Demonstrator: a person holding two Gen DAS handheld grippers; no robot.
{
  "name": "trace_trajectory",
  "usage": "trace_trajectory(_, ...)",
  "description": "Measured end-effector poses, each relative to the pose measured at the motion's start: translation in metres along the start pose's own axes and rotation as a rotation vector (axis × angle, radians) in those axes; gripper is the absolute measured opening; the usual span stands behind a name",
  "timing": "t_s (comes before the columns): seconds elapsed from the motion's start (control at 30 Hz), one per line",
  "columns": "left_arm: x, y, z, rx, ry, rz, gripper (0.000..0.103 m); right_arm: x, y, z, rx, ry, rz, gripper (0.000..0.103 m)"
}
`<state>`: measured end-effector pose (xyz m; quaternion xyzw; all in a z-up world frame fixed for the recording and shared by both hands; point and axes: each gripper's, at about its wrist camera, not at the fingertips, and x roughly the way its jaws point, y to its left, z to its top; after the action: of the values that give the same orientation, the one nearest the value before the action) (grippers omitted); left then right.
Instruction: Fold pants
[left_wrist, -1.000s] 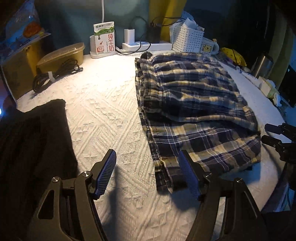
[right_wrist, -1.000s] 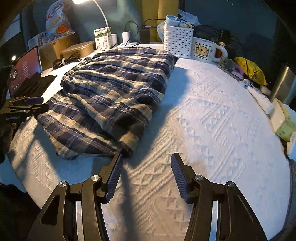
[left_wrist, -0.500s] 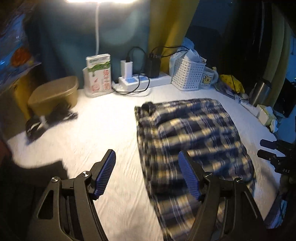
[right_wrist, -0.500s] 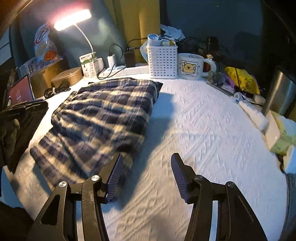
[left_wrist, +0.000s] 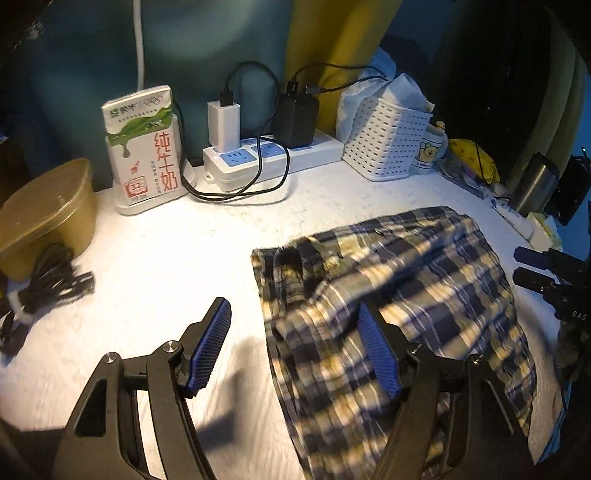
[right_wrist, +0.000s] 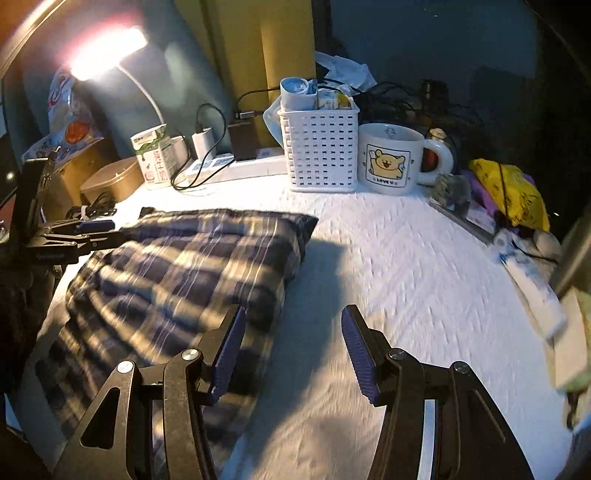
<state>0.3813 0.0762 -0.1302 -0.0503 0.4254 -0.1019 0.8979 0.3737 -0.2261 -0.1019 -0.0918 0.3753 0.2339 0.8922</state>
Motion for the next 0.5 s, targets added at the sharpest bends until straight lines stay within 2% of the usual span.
trace_trajectory(0.17, 0.020, -0.002, 0.008, 0.042, 0.047, -0.005, 0.071, 0.024, -0.004, 0.016, -0.013, 0.017, 0.024, 0.056)
trace_trajectory(0.37, 0.039, 0.005, 0.011, 0.012, 0.097, -0.060, 0.071, 0.052, 0.000, 0.027, -0.019, 0.049, 0.090, 0.056)
trace_trajectory(0.5, 0.039, 0.001, 0.011, 0.045, 0.071, -0.056, 0.071, 0.068, 0.004, 0.030, -0.012, 0.062, 0.109, 0.063)
